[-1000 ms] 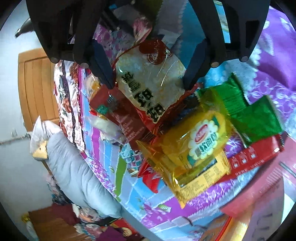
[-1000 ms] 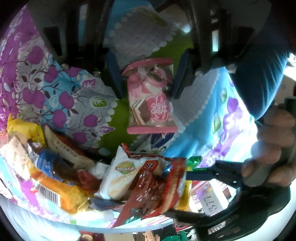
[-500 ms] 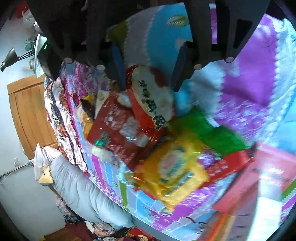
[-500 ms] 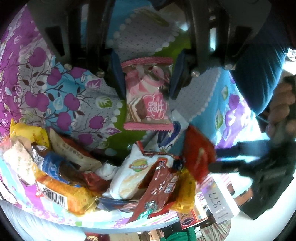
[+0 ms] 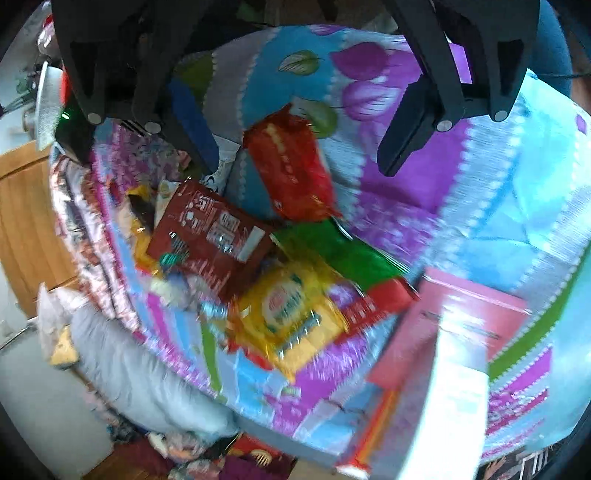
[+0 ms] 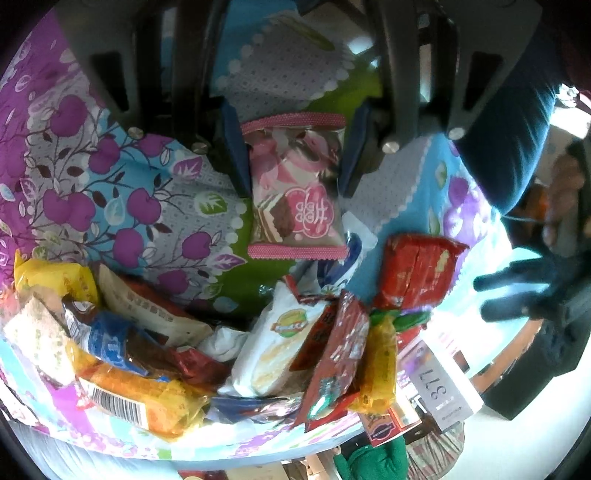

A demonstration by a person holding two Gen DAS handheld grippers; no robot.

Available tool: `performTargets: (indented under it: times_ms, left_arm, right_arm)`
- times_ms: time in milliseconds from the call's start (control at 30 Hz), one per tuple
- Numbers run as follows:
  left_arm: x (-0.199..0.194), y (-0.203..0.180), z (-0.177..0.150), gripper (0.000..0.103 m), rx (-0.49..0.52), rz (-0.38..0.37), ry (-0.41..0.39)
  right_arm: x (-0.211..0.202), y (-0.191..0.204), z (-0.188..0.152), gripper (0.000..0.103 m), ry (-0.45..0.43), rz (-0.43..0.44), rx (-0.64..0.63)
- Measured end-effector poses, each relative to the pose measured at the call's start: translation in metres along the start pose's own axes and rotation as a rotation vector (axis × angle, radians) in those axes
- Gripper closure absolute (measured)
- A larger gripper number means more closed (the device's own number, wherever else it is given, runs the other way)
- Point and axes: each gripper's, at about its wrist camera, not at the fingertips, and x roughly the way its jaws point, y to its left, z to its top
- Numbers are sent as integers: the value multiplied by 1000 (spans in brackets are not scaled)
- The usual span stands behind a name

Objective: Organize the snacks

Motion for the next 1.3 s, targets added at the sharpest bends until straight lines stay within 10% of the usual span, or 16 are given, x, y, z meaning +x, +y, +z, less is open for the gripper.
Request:
performTargets:
  times_ms: [167, 267, 400, 833, 1000, 1300]
  left_arm:
    - [37, -11, 0, 15, 31, 111, 17]
    - [49, -1, -5, 46, 12, 97, 40]
    - [38, -5, -12, 64, 79, 87, -2]
    - [-51, -1, 14, 66, 110, -7, -193]
    - [-108, 11, 36, 88, 126, 36, -342]
    - [-146, 63, 51, 88, 59, 15, -396]
  right_arm:
    - [-5, -6, 0, 54, -3, 23, 15]
    - [-7, -7, 0, 55, -6, 28, 19]
    - [-13, -4, -1, 54, -29, 2, 15]
    - [-67, 17, -2, 56, -173, -112, 2]
    - [-99, 56, 32, 56, -274, -125, -67]
    - [-115, 111, 92, 56, -369, -122, -155]
